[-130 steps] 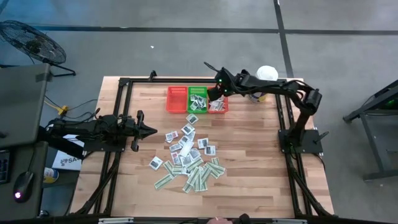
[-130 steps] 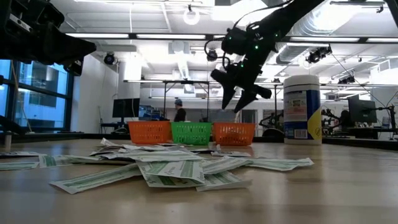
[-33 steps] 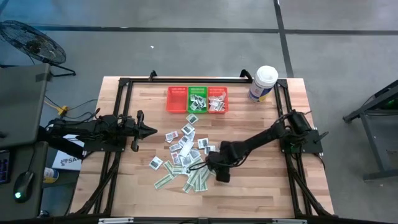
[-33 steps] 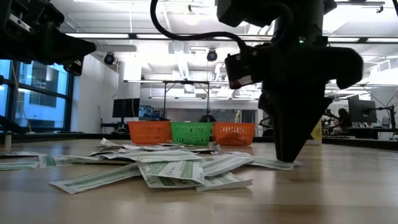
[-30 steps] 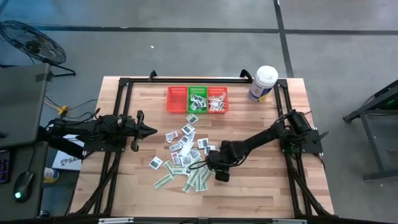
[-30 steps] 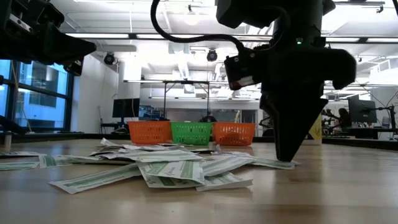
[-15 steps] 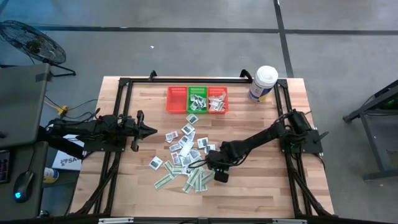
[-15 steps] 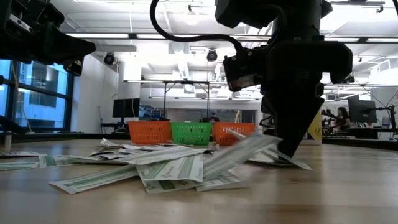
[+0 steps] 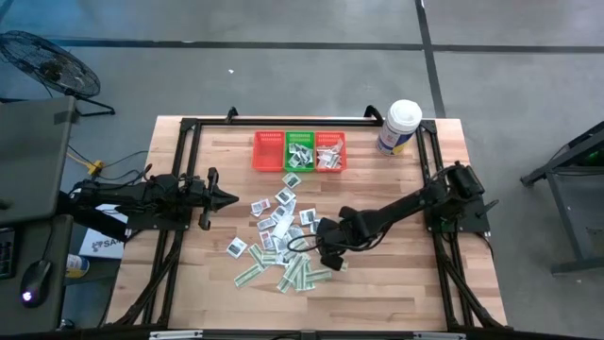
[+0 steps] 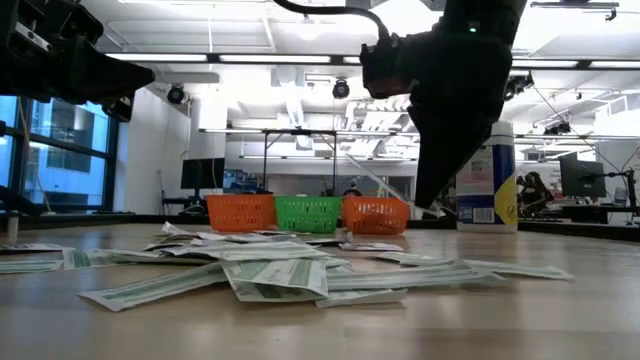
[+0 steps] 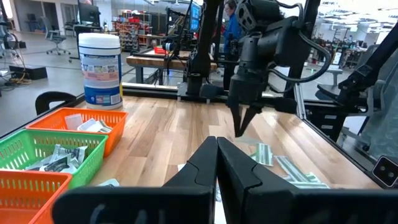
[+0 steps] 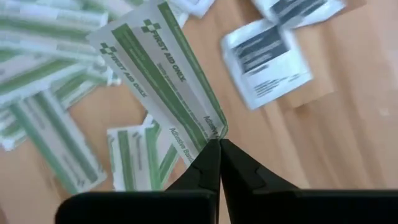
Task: Pick & Place First Aid Supplies
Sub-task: Put the bandage pack into the right orange bin
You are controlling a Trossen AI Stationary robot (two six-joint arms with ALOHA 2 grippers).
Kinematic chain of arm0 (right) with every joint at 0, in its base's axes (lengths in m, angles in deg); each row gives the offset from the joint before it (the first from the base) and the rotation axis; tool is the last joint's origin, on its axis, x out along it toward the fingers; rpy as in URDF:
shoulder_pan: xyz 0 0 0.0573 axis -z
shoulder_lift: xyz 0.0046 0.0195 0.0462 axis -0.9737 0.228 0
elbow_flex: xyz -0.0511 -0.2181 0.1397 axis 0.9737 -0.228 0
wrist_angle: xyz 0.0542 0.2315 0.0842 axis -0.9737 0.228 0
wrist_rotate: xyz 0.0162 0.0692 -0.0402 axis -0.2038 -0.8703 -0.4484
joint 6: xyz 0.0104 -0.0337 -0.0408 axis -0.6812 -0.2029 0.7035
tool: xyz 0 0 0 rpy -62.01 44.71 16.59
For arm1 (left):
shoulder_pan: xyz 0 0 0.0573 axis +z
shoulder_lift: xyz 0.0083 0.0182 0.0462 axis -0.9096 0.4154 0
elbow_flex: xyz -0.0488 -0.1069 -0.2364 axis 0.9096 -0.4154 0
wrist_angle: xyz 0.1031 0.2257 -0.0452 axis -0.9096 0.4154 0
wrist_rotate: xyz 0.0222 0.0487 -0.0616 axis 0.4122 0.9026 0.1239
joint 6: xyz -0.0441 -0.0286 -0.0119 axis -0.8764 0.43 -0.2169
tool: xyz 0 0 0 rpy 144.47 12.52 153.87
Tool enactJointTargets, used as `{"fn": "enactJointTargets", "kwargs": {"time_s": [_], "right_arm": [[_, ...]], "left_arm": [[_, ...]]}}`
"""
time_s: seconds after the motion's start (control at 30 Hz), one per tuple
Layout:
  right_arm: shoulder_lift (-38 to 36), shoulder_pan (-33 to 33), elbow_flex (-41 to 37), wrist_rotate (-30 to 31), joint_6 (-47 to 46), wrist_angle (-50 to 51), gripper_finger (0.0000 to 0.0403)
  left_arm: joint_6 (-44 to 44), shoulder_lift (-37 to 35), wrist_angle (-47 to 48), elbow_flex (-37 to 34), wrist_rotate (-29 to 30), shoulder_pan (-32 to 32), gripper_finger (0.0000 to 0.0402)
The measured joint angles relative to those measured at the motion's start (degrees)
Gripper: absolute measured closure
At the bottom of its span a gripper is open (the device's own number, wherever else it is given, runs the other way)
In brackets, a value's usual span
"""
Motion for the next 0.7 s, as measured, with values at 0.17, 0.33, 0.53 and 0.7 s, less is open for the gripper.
{"fn": "enactJointTargets", "kwargs": {"time_s": [0.17, 0.33, 0.53, 0.7], "right_arm": [[0.02, 0.09, 0.00, 4.44, -1.61, 0.16, 0.0402], [-1.01, 1.97, 0.00, 4.62, -1.43, 0.20, 0.0402], [-5.73, 6.85, 0.04, 5.35, 2.35, 2.21, 0.0402], [-10.02, 11.46, 0.09, 5.37, 4.75, 5.55, 0.0402]], "left_arm": [[0.00, 0.01, 0.02, 0.00, 0.00, 0.00, 0.0400], [0.00, 0.02, 0.00, 0.00, 0.00, 0.00, 0.0400], [0.00, 0.01, 0.01, 0.00, 0.00, 0.02, 0.0400], [0.00, 0.02, 0.00, 0.00, 0.00, 0.00, 0.0400]]}}
